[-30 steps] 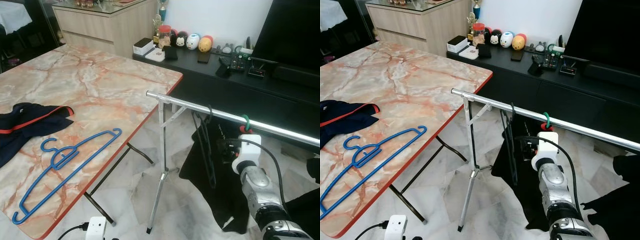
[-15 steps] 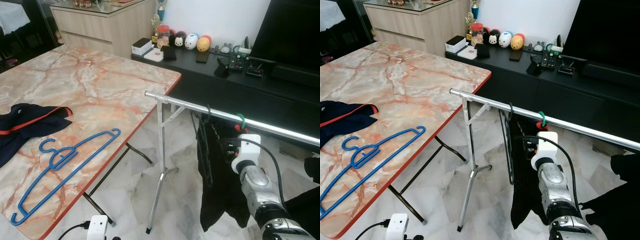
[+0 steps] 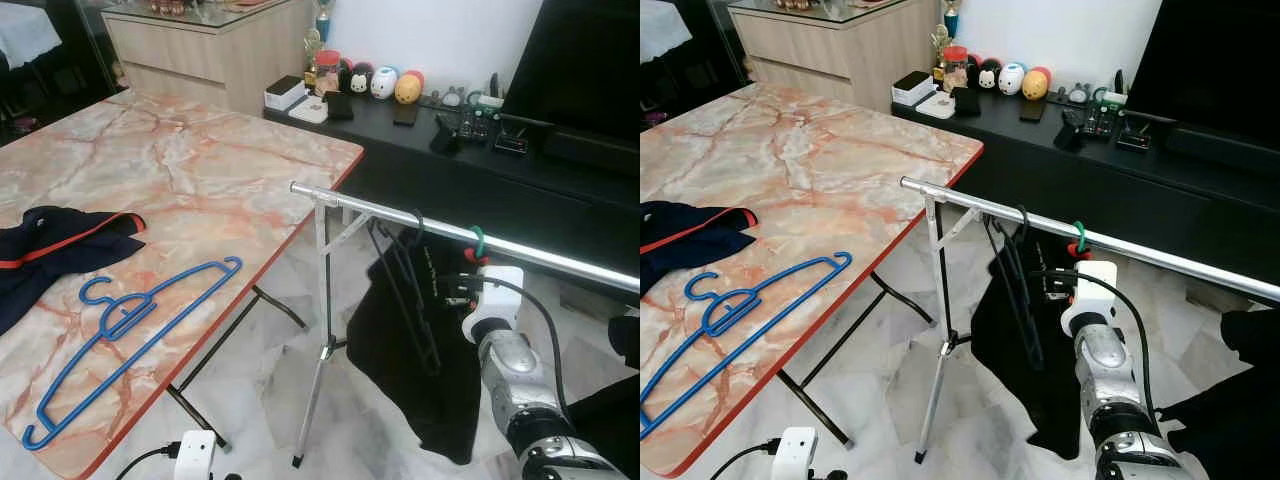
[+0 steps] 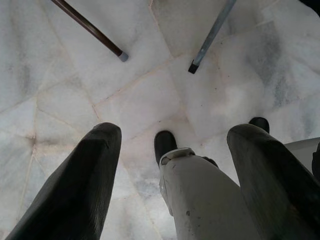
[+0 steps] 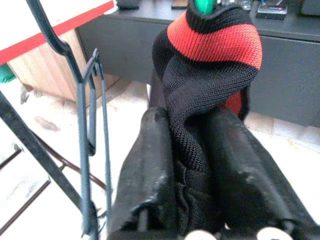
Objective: Hang hanger
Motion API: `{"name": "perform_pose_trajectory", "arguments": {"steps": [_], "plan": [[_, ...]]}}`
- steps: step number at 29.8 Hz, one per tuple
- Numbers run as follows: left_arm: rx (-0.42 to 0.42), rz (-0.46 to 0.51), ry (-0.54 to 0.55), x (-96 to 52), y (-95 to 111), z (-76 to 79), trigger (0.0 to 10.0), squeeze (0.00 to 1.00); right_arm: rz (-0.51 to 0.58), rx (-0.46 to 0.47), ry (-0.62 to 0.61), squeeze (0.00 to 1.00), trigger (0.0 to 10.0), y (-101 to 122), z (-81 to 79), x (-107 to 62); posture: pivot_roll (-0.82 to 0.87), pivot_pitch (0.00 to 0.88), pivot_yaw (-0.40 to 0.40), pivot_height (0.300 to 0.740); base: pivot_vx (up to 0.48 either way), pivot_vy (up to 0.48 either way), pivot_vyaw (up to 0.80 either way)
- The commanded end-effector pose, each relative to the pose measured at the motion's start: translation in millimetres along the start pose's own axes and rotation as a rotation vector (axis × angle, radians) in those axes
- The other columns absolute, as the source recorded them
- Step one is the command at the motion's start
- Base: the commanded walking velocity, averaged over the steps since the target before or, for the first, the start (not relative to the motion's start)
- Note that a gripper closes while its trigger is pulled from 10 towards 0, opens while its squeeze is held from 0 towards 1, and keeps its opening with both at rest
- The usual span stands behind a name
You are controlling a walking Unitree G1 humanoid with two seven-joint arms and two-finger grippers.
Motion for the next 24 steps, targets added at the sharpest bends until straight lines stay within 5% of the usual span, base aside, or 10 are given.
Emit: {"name": "perform_pose_trajectory", "arguments": {"steps": [1,11,24], "plan": [[0.030,-0.016,0.002,0.0,-1,-1.0,10.0,0.00,0.057,0.021,-0.017,0.00,0.0,11,-0.4,2.1,0.01,0.000,0.015,0.740,0.000,0.000,0.00],[0.034,-0.025,0.001,-0.3,-5,0.8,10.0,0.00,0.247,0.013,-0.036,0.00,0.0,29,-7.3,-9.9,0.00,0.001,0.018,0.740,0.000,0.000,0.00],[0.043,-0.027,0.001,-0.7,-5,-1.1,10.0,0.00,0.140,0.010,-0.074,0.00,0.0,-32,-4.7,-57.0,0.00,0.007,0.022,0.740,0.000,0.000,0.00]]}}
Point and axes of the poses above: a point about 5 cm out from each wrist's last joint towards the gripper, its own x axis pointing out of the wrist towards the gripper, its own y axis along the axis of the wrist's last joint, z = x × y, the point moved 3 cm from there along x, pointing out of the wrist towards the gripper, and after that the axes turned 1 degree about x, right-handed, at the moved point
